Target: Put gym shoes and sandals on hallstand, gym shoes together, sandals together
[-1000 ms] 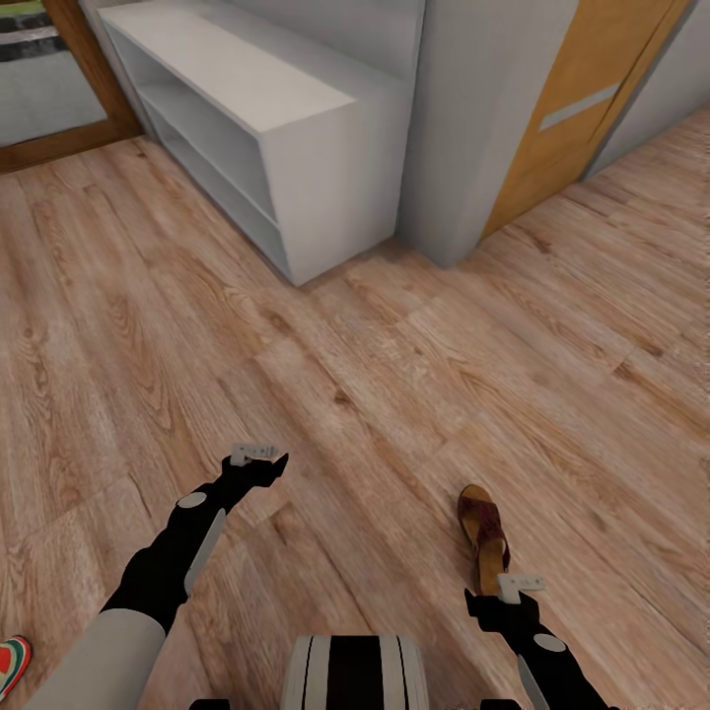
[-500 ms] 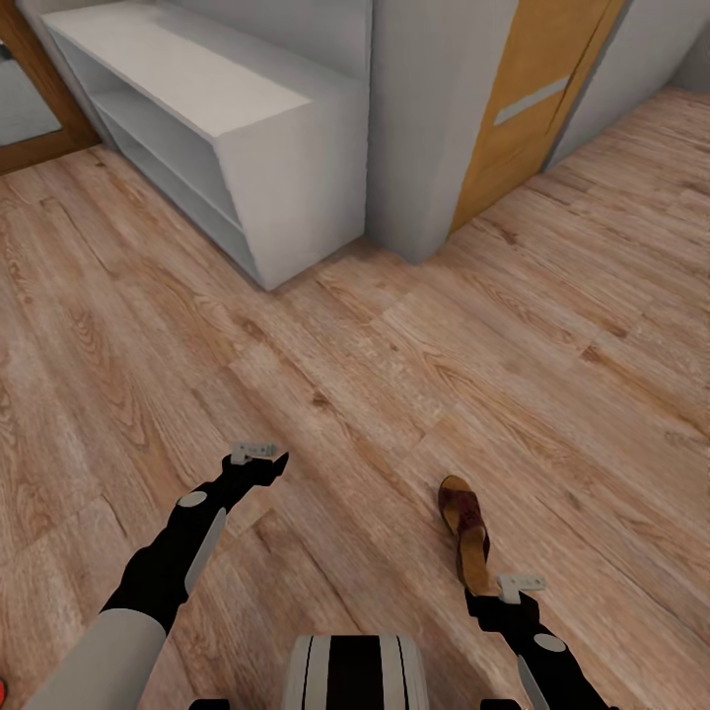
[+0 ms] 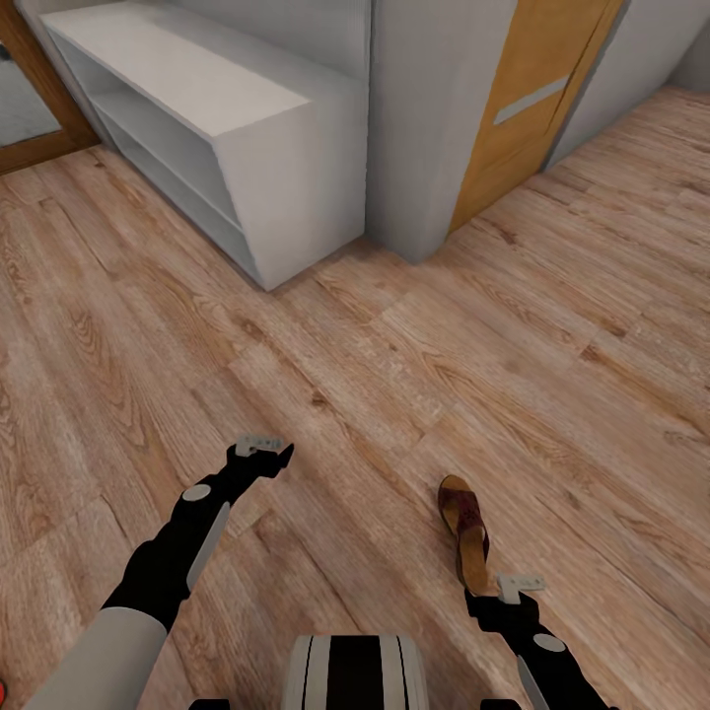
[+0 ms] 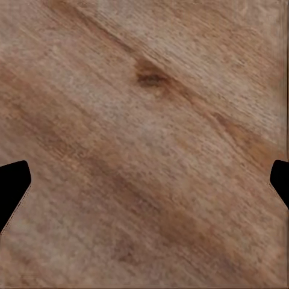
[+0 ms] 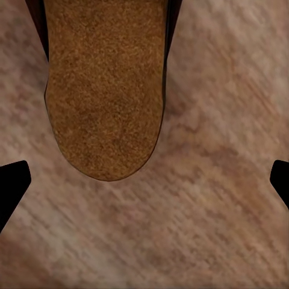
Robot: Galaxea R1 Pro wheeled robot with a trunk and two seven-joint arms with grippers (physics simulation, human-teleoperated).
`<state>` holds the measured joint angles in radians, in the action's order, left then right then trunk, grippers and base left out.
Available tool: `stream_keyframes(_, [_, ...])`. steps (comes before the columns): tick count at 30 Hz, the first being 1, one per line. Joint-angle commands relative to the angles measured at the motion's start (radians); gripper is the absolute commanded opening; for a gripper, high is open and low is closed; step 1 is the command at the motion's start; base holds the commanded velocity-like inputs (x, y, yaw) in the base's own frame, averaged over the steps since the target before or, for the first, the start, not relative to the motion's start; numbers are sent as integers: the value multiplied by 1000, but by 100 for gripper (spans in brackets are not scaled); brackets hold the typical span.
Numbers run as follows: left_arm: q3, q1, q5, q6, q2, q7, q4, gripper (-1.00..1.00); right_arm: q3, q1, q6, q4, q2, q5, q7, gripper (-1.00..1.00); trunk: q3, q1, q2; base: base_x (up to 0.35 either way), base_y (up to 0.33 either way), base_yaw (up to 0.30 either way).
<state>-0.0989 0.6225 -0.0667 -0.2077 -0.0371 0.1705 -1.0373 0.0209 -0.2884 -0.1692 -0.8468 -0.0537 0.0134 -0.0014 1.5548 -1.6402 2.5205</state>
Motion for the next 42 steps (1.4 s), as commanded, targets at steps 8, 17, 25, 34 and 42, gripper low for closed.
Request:
stream_keyframes(8, [-7,0,-8,-6,-1,7,-38,100,-1,0,-6,-2,0,1,1,100,30,-3,2,0,0,10])
stream_keyframes(17, [-10,0,-7,-7,-1,8,-49,100,-1,0,-6,-1,0,1,2,100,75,-7,4,0,0,77])
stream_keyframes(25, [-10,-1,-7,-6,-1,5,-50,100,-1,0,-6,-1,0,0,1,100,104,-9,5,0,0,94])
stream_keyframes(34, [-8,-2,-8,-4,-1,3,-50,100,-1,0,-6,-1,0,0,0,100,109,-9,5,0,0,36])
stream_keyframes(42, [-7,-4,-8,-1,-1,3,-49,100,-1,0,-6,-1,0,1,1,100,109,-9,5,42,2,5])
